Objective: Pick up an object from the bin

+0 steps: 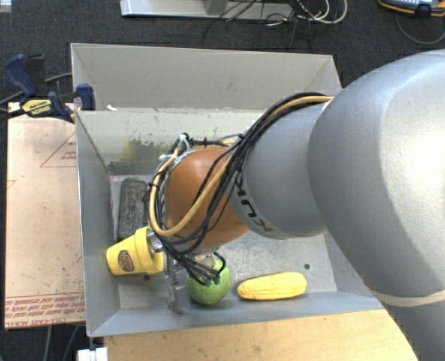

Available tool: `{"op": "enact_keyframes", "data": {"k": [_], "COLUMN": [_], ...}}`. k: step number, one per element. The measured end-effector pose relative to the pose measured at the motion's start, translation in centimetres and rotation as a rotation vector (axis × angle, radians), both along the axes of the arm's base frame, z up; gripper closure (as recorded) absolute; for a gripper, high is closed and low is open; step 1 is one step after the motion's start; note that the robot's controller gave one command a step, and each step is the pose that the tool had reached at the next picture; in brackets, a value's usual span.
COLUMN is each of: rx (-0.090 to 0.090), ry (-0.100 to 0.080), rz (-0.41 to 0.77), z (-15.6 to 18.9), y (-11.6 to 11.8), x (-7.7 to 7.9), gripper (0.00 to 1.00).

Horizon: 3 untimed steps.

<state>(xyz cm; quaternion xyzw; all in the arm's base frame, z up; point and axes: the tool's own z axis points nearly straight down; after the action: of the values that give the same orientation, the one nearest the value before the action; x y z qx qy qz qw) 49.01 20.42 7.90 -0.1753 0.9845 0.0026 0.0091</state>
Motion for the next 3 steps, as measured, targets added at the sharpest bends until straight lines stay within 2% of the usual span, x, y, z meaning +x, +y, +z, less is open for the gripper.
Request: {"op": "enact_keyframes", "data": {"k": [1, 2, 3], "rx": [0.002, 0.002, 0.002], "ry": [-0.003, -0.002, -0.002], "rz": [-0.008, -0.008, -0.008], "z": [12.42, 12.42, 12.41], "y": [-0.06, -0.09, -0.09], "x": [-1.00, -1.00, -1.00], "gripper": [1.00, 0.00, 0.00]}}
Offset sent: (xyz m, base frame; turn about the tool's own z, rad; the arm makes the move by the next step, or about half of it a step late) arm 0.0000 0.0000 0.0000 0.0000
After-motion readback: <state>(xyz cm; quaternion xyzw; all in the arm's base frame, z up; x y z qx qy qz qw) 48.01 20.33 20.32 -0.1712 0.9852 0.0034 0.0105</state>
